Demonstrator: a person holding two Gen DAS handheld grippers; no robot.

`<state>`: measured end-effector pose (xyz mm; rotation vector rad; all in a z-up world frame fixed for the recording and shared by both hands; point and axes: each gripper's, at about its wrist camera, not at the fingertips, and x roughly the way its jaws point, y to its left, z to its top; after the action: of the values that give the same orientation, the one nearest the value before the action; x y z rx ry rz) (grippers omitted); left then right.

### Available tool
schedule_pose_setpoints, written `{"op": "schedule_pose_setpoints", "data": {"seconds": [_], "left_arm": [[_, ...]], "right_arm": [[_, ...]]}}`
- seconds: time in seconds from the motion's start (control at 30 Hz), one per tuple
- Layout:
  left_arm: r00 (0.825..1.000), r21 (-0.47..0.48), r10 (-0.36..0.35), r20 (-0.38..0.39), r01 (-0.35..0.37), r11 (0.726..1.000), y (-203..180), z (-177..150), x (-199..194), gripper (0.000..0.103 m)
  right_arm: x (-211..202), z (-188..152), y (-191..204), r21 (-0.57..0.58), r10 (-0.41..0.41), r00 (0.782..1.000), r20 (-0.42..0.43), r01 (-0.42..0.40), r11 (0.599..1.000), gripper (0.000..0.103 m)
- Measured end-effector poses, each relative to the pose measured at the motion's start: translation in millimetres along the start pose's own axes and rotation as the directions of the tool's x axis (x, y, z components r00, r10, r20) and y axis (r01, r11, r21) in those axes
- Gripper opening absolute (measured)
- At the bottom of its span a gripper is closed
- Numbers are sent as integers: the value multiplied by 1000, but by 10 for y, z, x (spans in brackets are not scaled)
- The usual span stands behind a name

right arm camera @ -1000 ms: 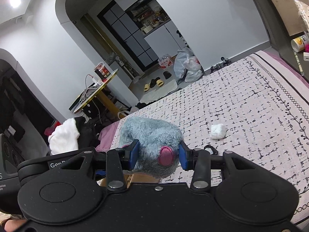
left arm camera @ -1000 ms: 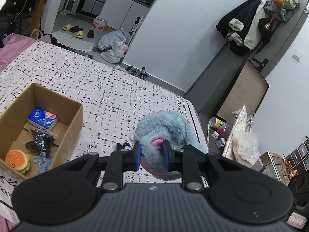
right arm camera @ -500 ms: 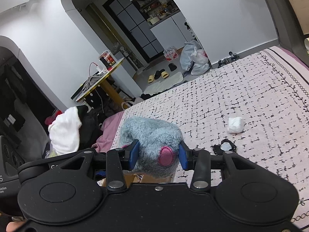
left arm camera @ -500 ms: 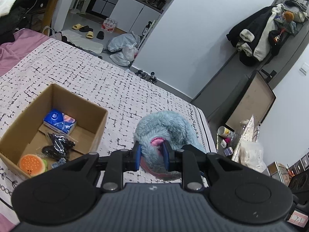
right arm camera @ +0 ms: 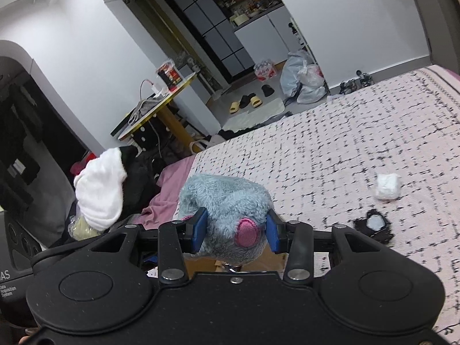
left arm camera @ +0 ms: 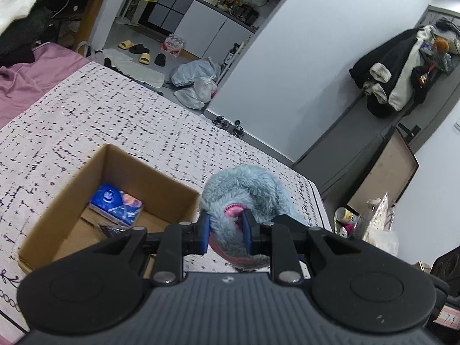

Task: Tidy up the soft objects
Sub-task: 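Lift the gray plush cube with both tools and carry it over the box, then open both grippers to drop the gray plush cube into the box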

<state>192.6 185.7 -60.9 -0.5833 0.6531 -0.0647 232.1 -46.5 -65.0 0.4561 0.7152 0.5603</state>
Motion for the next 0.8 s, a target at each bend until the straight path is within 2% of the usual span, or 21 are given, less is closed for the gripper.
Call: {"op": "schedule_pose_setpoints", "data": {"seconds": [0.23,0.6,0.8], "left_arm": [[999,-30,46,-3,-46,999,342,106,-4,22],[990,-104,137,-26,-139,985,808,127,48,22],[981,-101,185,-62,-190,977,889,55,58,27]], "right_arm": [[295,-84,209,-17,22,999,-44,-23,1000,42],[748,-270,348,39,40,989,-143,-35,999,42],[825,-353,344,61,33,979,-202,-22,998,48]]}}
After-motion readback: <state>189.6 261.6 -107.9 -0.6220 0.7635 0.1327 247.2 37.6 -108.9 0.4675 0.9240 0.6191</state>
